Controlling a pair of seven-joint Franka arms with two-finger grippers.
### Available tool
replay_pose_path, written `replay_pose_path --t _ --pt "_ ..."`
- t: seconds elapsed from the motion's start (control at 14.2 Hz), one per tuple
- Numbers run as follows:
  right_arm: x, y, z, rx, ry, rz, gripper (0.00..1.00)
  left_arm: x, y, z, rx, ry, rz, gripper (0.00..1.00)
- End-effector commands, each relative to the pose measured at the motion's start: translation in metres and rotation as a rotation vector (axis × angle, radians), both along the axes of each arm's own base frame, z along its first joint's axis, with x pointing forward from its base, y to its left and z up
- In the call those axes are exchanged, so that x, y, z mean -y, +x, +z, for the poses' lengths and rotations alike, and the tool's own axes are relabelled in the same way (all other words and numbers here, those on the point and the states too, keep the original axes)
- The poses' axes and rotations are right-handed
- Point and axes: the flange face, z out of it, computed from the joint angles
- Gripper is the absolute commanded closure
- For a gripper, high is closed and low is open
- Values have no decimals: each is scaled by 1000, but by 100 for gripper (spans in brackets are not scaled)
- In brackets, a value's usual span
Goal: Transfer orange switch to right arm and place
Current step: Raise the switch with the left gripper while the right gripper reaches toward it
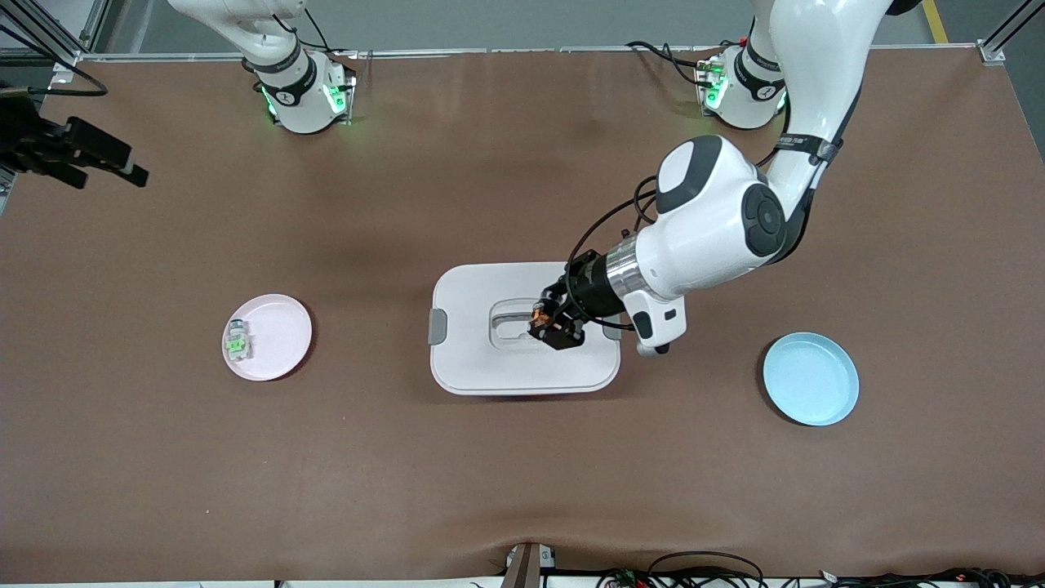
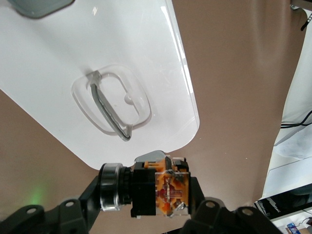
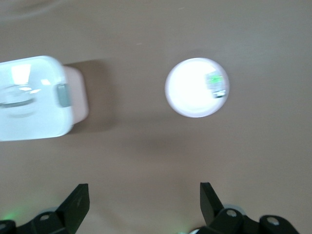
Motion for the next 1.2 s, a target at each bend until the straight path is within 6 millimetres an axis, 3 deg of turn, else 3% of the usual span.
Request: replay_pose_path --t 0.0,0.21,0.42,0.57,0.78,0.92,1.13 --pt "-38 -22 -3 62 116 -31 0 15 -3 4 -8 -22 16 100" --pt "-83 -33 -9 90 178 -83 0 34 -17 4 -11 -17 -7 100" --pt "-131 -52 -27 134 250 -111 0 54 -33 9 -33 -18 -3 100" --pt "-147 -55 -39 135 309 -133 0 69 -46 12 -66 -18 18 100" --pt "-190 -63 -58 149 361 -201 0 94 -68 14 -92 -15 10 100" --pt "-217 -71 -85 179 379 -250 0 111 -84 14 -109 -14 -1 100" --pt "-240 -76 -104 186 462 -320 0 120 -93 17 -114 -21 -13 100"
